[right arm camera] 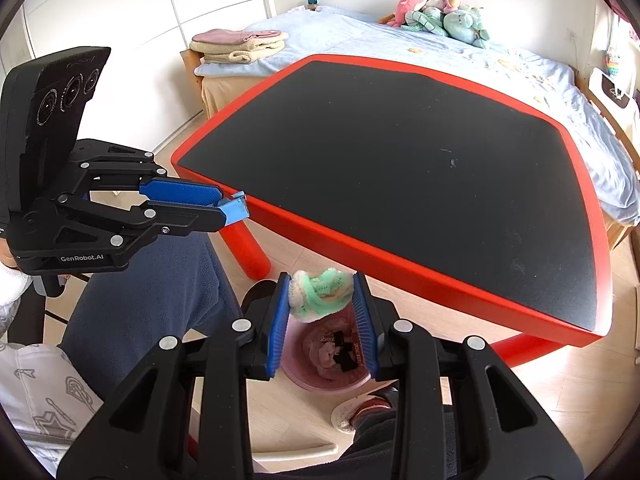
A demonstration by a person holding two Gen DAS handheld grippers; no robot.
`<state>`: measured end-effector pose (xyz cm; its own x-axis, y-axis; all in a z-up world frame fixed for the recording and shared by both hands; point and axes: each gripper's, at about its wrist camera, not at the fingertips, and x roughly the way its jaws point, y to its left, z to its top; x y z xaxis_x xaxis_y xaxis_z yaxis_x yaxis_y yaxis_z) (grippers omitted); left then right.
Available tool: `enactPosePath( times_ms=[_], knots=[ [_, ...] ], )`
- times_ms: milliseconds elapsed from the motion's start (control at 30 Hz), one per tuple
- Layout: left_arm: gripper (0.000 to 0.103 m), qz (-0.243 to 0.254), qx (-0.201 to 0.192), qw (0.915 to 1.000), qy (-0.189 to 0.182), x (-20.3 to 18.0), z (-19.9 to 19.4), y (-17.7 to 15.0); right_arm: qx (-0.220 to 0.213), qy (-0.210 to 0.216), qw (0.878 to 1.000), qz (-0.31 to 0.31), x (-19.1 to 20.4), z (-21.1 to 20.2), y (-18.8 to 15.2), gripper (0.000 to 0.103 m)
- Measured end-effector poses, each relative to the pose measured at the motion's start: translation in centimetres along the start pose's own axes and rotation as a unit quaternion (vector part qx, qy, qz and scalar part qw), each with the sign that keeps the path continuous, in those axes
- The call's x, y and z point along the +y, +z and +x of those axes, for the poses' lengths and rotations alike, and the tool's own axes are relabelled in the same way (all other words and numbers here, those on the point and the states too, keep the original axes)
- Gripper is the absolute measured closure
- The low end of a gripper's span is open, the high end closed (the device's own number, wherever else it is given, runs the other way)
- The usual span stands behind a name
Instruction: Collect trash
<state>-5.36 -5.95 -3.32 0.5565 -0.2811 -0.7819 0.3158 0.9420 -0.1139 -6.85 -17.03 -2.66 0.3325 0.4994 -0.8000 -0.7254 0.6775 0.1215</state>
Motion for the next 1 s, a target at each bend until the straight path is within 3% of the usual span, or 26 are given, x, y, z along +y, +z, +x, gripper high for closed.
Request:
enactPosePath(
  times_ms=[467,500,533,567,600,633,700,1000],
  knots=[
    [0.081,-0.001,0.001,1.0000,-0.010,-0.4,0.1,-0.1,-0.002,0.010,1.000,-0.001,0.0,0.0,-0.2,0.069],
    [0.076,-0.001,0.002,1.0000,-0.008,-0.5,0.2,-0.1,-0.001,0.007,1.000,-0.002,0.0,0.1,-0.3,0.065],
    [0.061,-0.001,0.005,1.0000,-0.005,-0.4,0.4,-0.1,0.002,0.006,1.000,-0.001,-0.1,0.2,-0.4,0.058],
    [0.050,-0.004,0.004,1.0000,-0.001,-0.3,0.5,-0.2,0.003,0.003,1.000,0.000,-0.2,0.3,-0.4,0.038],
    [0.032,-0.009,0.001,1.0000,0.000,-0.1,0.5,-0.2,0.003,-0.002,1.000,0.001,-0.3,0.3,-0.5,0.021],
    [0.023,-0.013,-0.001,0.9999,0.001,0.0,0.4,-0.2,0.000,-0.004,1.000,0.004,-0.4,0.3,-0.6,0.018],
    [0.015,-0.018,0.000,0.9998,0.009,0.2,0.5,-0.2,0.002,-0.007,1.000,0.011,-0.7,0.3,-0.7,0.012],
    [0.008,-0.033,-0.001,0.9993,0.019,0.8,0.2,-0.3,0.009,-0.015,0.999,0.029,-0.9,0.7,-1.1,0.006]
  ],
)
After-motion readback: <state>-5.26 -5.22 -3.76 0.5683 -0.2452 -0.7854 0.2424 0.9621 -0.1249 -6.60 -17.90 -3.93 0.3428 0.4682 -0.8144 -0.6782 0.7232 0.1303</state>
